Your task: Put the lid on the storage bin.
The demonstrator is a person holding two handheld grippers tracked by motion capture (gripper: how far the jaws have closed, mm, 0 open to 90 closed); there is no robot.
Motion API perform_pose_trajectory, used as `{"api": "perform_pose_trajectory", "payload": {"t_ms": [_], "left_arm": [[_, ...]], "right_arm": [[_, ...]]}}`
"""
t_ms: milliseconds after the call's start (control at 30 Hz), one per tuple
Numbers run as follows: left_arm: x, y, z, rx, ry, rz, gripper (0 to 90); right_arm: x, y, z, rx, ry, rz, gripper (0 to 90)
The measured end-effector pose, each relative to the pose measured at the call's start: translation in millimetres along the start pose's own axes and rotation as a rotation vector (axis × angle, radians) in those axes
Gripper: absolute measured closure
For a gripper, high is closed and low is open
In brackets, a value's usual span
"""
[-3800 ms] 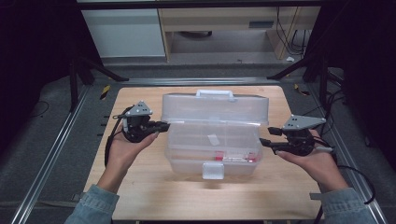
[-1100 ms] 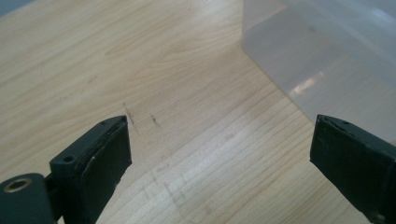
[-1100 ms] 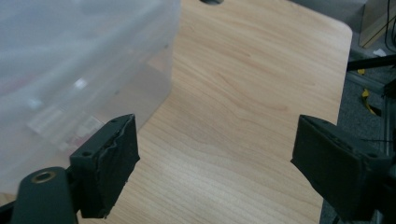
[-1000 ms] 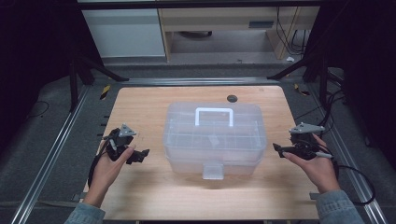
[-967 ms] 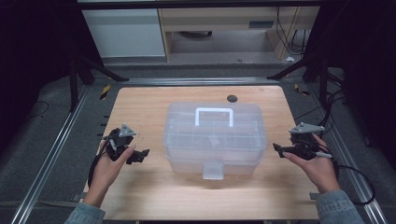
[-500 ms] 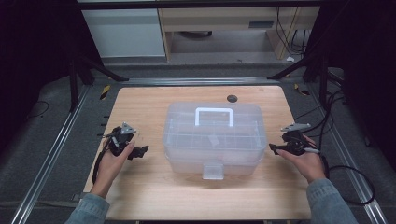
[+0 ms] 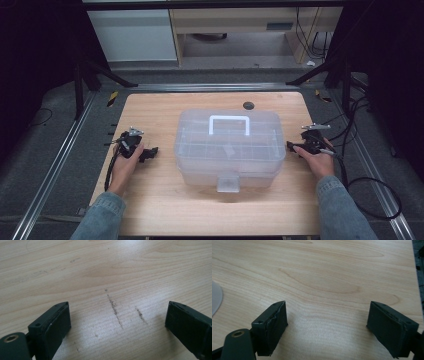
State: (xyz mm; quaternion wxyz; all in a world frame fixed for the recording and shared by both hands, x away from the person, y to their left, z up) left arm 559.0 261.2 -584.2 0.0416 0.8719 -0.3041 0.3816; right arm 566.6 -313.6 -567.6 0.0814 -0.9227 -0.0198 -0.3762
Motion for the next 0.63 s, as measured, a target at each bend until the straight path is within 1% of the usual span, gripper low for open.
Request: {"api": "perform_pose_trajectory", "payload": {"t_ms": [33, 100, 167, 200, 267, 367, 400, 433, 467, 533, 633], "left_arm": [[0.6, -0.2, 1.1, 0.001, 0.007, -0.004, 5.4], [1.8, -0.1, 3.5, 0.001, 0.025, 0.001, 3.9], [2.1, -0.1, 4.0, 0.000, 0.028, 0.002, 2.9], [2.7, -0.5, 4.8, -0.001, 0.029, 0.004, 2.7], [2.9, -0.7, 5.1, -0.001, 0.029, 0.005, 2.4], [2.9, -0.7, 5.1, -0.001, 0.028, 0.005, 2.3], [2.7, -0.8, 5.1, 0.000, 0.026, 0.003, 2.1], [2.7, -0.8, 5.1, 0.000, 0.026, 0.003, 1.9], [1.6, -1.2, 4.7, 0.007, 0.019, -0.006, 1.0], [0.6, -1.1, 4.4, 0.009, 0.014, -0.013, 0.0], [0.4, -1.1, 4.4, 0.008, 0.013, -0.013, 0.0]], "right_arm": [[0.9, 0.5, 2.7, 0.001, 0.010, 0.002, 14.8], [3.9, 1.0, 5.7, 0.003, 0.029, 0.010, 15.2], [5.6, 1.1, 7.6, 0.007, 0.039, 0.007, 14.1], [7.4, 0.3, 10.6, 0.009, 0.045, 0.001, 12.2], [8.5, 0.4, 12.2, 0.005, 0.043, -0.003, 10.7], [8.4, -1.7, 12.9, 0.015, 0.037, -0.007, 10.2], [6.9, -6.8, 13.4, 0.036, 0.028, -0.033, 6.4], [6.1, -9.1, 14.3, 0.039, 0.021, -0.043, 3.5], [3.9, -12.6, 14.7, 0.044, 0.007, -0.048, 0.9], [2.8, -13.4, 14.5, 0.043, 0.004, -0.050, 0.5], [2.5, -13.6, 14.3, 0.044, 0.000, -0.042, 0.4]]}}
Point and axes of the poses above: each handheld gripper's, and its own axes: z roughly forward along the jaws, x roughly out of its top, y roughly to its right, the point moved 10 cm from there along z, roughly forward along the jaws, and after that the axes turned 13 degrees about z, right-handed, at the moved point
